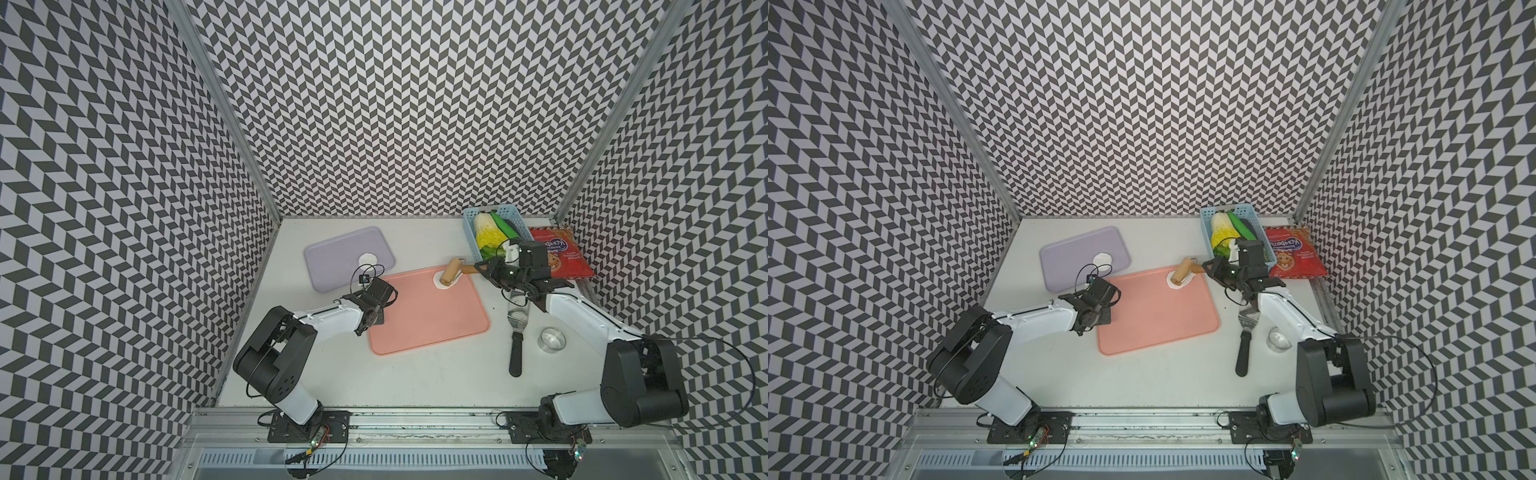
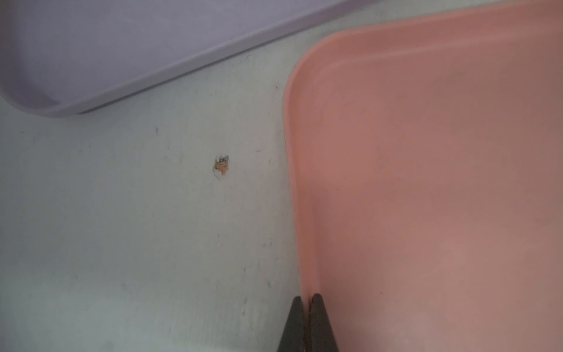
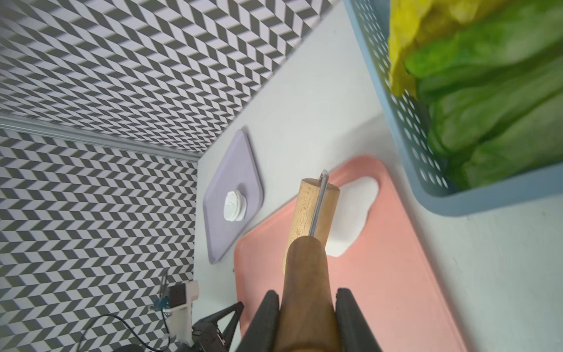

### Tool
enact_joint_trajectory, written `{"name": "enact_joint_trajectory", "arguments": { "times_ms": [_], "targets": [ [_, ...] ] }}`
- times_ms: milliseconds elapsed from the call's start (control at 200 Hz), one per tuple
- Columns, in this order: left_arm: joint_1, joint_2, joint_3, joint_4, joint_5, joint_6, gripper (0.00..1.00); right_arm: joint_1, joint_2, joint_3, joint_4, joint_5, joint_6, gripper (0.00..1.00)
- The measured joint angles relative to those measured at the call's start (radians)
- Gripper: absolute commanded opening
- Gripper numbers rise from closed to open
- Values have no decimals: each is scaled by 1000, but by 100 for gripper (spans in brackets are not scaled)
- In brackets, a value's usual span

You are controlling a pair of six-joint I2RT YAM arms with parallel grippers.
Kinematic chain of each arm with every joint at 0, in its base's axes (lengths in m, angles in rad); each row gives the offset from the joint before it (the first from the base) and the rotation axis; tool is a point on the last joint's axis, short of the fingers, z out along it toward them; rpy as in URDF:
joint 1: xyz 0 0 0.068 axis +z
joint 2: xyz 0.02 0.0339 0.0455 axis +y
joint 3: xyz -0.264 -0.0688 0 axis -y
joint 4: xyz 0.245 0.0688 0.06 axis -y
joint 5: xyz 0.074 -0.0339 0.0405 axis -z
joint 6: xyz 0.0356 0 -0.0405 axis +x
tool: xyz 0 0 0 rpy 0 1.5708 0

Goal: Roll out the dumpling wrappers from the dough
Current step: Flatten out the dough on the work surface.

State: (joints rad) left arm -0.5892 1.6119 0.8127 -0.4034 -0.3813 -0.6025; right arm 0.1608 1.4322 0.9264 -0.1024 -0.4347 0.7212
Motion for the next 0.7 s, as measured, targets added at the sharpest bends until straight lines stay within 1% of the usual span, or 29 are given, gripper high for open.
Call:
{"name": "enact_joint_trajectory", "arguments": {
  "times_ms": [170, 330, 471, 701],
  "targets": [
    [0, 0, 0, 0, 0, 0, 0, 1, 62, 60, 63, 1, 36, 0],
    [0, 0, 0, 0, 1, 0, 0, 1, 155, 58, 99, 5, 64, 0],
    [0, 0, 0, -1, 1, 0, 0, 2, 201, 7, 142, 1, 84, 0],
    [0, 0, 0, -1, 1, -1, 0, 10, 170, -128, 283, -30, 129, 0]
  ]
}}
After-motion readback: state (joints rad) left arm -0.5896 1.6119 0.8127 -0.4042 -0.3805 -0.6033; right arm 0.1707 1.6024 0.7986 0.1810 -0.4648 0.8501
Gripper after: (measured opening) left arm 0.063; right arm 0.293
